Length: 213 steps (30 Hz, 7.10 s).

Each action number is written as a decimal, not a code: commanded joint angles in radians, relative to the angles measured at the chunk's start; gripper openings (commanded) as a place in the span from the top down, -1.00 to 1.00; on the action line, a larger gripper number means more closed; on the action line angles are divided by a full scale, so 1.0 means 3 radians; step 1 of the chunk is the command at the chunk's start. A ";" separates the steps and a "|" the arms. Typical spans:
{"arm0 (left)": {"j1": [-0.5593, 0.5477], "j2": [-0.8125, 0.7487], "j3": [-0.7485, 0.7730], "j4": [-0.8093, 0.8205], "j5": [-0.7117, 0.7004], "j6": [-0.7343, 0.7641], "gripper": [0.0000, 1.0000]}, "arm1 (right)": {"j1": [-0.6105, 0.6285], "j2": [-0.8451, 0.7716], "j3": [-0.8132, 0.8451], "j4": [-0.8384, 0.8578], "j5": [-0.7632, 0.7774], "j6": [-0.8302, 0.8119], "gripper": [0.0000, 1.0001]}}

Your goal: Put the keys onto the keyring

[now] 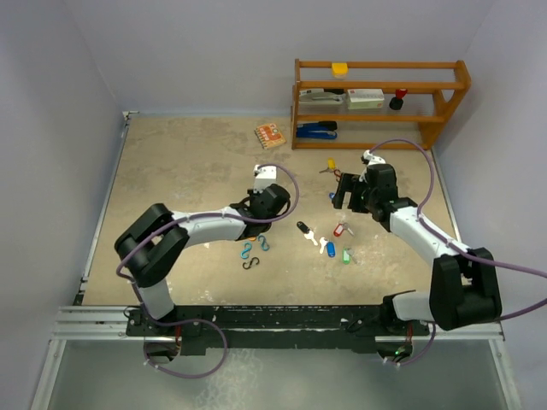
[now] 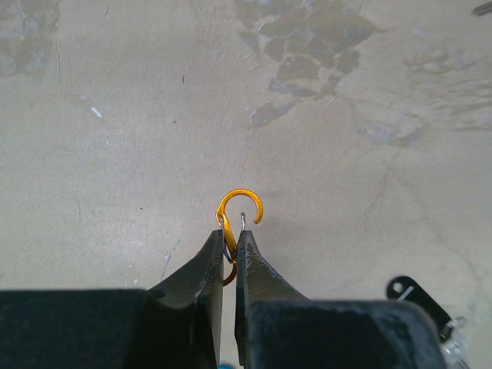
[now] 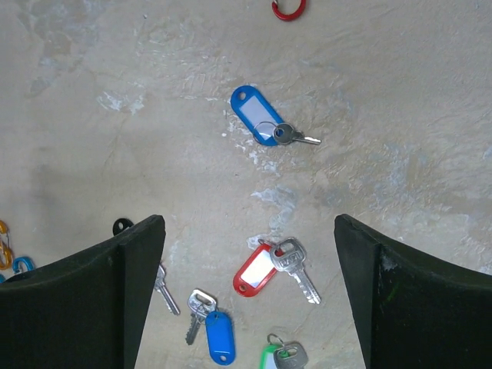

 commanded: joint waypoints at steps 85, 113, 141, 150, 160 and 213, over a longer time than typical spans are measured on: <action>0.0209 -0.0611 -0.0521 0.0429 0.0706 -0.0044 1.00 | 0.1670 0.0502 0.0160 -0.0850 0.1302 -0.0160 0.30; 0.0237 -0.0623 -0.0550 0.0463 0.0747 -0.0051 1.00 | 0.1670 0.0430 0.0176 -0.0816 0.1414 -0.0139 0.96; 0.0239 -0.0796 -0.0631 0.0894 0.1350 -0.0097 1.00 | 0.1656 -0.0177 0.0302 -0.0004 0.0490 -0.0266 1.00; 0.0250 -0.0885 -0.0599 0.1039 0.1651 -0.0197 1.00 | 0.1627 -0.0008 0.0446 0.0300 0.0043 -0.0177 1.00; 0.0253 -0.1027 -0.0649 0.1147 0.1896 -0.0243 1.00 | 0.1609 0.0137 0.0476 0.0449 -0.0123 -0.0124 1.00; 0.0265 -0.1214 -0.0623 0.0991 0.2038 -0.0089 1.00 | 0.1434 0.0167 0.0575 0.0428 -0.0110 -0.0154 1.00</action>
